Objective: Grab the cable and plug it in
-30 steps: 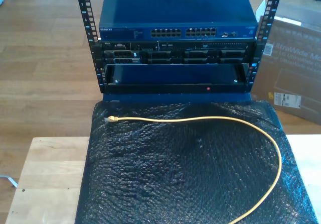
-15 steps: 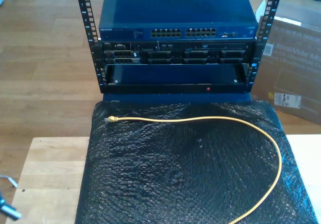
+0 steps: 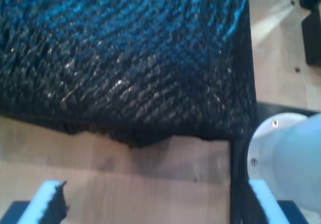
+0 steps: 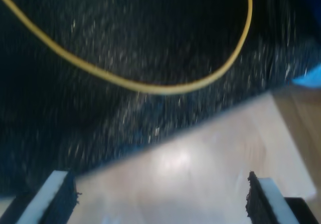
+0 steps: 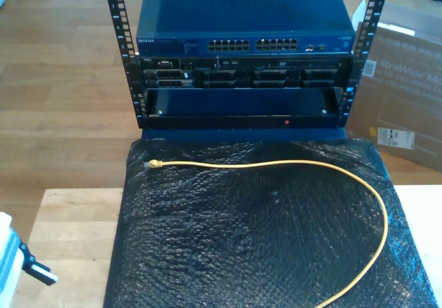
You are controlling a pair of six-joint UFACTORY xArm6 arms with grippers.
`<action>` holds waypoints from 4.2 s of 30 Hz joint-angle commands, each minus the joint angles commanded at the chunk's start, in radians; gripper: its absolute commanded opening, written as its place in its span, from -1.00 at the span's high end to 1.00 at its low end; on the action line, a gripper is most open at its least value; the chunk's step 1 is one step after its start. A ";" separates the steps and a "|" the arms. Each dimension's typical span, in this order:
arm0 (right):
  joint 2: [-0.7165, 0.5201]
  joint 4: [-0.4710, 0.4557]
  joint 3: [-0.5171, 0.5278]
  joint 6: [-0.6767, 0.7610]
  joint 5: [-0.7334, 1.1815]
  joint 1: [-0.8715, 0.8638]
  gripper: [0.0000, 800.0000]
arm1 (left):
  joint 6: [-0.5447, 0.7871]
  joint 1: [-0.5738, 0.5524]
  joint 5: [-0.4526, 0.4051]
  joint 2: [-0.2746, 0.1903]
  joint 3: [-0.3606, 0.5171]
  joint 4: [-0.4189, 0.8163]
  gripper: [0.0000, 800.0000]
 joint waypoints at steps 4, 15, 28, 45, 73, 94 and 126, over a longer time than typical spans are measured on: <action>0.012 0.078 -0.018 0.017 -0.002 0.011 -0.98 | 0.000 0.000 -0.008 0.015 0.000 0.000 -1.00; 0.123 0.080 -0.052 0.127 -0.149 0.272 -0.98 | 0.002 0.000 -0.009 0.017 0.002 0.000 -1.00; 0.227 0.025 -0.092 0.262 -0.376 0.637 -0.98 | 0.005 0.000 -0.005 0.023 0.003 0.000 -1.00; 0.540 -0.186 -0.279 0.493 -0.586 1.103 -0.98 | 0.005 0.000 -0.008 0.025 0.002 0.000 -1.00; 0.993 -0.709 -0.652 1.011 -0.637 1.402 -0.90 | 0.005 0.000 -0.003 0.043 0.000 0.000 -1.00; 1.191 -0.710 -0.845 1.025 -0.651 1.435 -0.23 | 0.003 0.000 0.002 0.043 0.003 0.002 -1.00; 1.178 -0.763 -0.839 1.054 -0.641 1.435 0.99 | 0.003 0.000 0.005 0.043 0.002 0.002 -1.00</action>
